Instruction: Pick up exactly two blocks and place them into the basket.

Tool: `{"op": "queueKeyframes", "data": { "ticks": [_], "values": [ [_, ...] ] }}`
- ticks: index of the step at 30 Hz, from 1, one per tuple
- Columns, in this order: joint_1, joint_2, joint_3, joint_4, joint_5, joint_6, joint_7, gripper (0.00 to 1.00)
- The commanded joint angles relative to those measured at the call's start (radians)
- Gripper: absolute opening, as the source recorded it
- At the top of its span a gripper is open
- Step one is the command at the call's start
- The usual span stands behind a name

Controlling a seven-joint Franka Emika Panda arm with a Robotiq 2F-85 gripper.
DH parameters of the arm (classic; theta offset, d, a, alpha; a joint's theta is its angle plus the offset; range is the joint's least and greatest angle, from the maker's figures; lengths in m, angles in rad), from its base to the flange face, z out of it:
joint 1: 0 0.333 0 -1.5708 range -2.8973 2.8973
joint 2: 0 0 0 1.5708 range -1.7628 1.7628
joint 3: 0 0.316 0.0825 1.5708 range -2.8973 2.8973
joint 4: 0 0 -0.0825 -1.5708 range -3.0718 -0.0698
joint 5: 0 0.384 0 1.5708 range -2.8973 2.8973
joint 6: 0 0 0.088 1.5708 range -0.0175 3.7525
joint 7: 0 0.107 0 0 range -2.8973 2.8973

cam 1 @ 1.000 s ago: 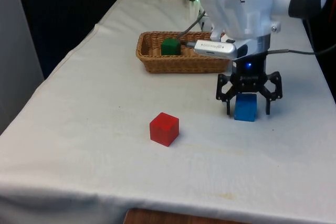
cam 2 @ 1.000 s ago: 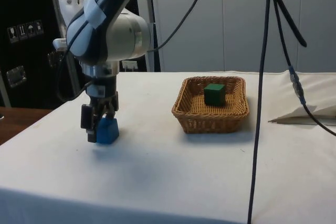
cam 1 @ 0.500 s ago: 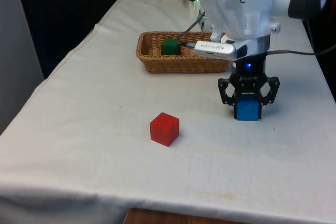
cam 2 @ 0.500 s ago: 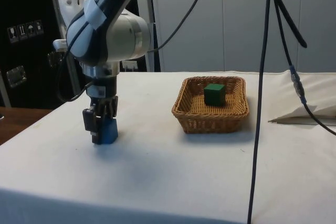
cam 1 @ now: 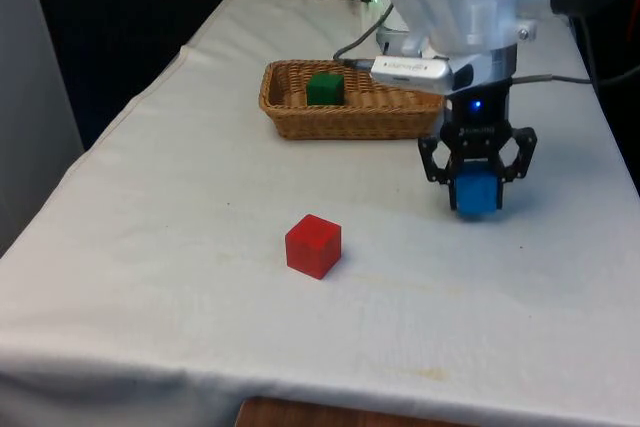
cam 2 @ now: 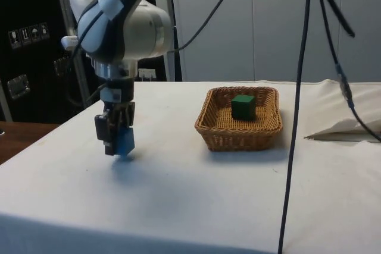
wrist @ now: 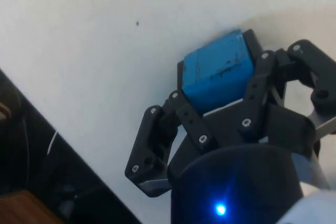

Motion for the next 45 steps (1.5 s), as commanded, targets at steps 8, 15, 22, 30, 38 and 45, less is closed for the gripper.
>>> {"op": "queueKeyframes", "data": {
  "ticks": [8,15,22,30,38,45],
  "values": [
    [0.03,-0.135,-0.016,-0.123,-0.058,0.015,0.007,0.0],
    [0.024,-0.225,-0.006,-0.192,-0.093,0.024,0.0,0.0],
    [0.046,-0.341,-0.024,-0.3,-0.155,0.053,0.01,0.0],
    [0.044,-0.438,-0.027,-0.381,-0.21,0.075,0.014,0.0],
    [0.041,-0.527,-0.032,-0.46,-0.269,0.104,0.017,0.0],
    [0.037,-0.584,-0.038,-0.519,-0.324,0.13,0.02,0.0]
  ]
}}
